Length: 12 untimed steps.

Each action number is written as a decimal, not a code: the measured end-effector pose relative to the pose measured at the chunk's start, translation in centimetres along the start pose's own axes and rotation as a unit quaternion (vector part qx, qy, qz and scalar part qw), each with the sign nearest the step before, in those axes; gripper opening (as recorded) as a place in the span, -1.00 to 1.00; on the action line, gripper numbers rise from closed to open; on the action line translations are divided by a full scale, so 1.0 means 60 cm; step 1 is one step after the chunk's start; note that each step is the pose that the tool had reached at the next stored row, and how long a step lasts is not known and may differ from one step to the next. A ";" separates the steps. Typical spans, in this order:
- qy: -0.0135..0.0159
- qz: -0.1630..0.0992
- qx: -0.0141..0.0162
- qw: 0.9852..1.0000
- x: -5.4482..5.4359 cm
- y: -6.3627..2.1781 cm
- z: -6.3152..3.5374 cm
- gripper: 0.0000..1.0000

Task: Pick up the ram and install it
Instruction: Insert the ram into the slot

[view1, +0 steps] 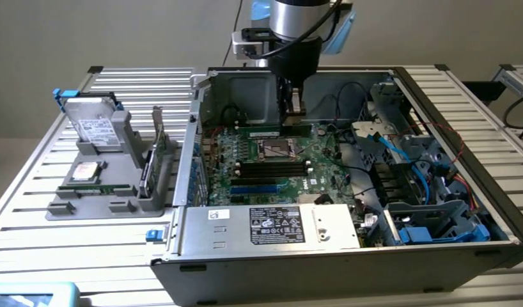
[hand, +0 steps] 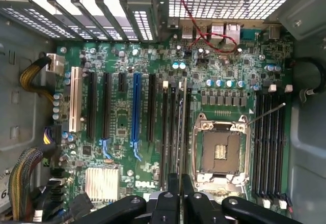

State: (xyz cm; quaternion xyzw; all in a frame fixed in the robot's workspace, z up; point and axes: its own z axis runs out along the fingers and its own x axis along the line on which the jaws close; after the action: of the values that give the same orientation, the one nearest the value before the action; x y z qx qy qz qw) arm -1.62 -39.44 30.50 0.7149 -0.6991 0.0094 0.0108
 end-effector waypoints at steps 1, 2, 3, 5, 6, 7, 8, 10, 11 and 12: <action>0.000 0.000 0.000 1.000 0.002 0.000 0.002 -0.73; 0.000 0.000 0.000 1.000 0.003 0.000 0.005 -0.73; 0.000 0.000 0.000 1.000 0.004 -0.001 0.007 -0.73; 0.000 0.000 0.000 1.000 0.005 -0.002 0.012 -0.73; 0.000 0.000 0.000 1.000 0.005 -0.002 0.014 -0.73; 0.000 0.000 0.000 1.000 0.006 -0.003 0.015 -0.73; 0.000 0.000 0.000 1.000 0.007 -0.004 0.017 -0.73; 0.002 0.000 0.000 1.000 0.007 -0.005 0.021 -0.73; 0.002 0.000 0.000 1.000 0.007 -0.005 0.023 -0.73; 0.003 0.000 0.000 1.000 0.007 -0.005 0.025 -0.73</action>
State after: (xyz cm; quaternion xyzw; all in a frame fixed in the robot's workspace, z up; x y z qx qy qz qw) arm -1.32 -39.91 29.01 0.7148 -0.6992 0.0115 0.0130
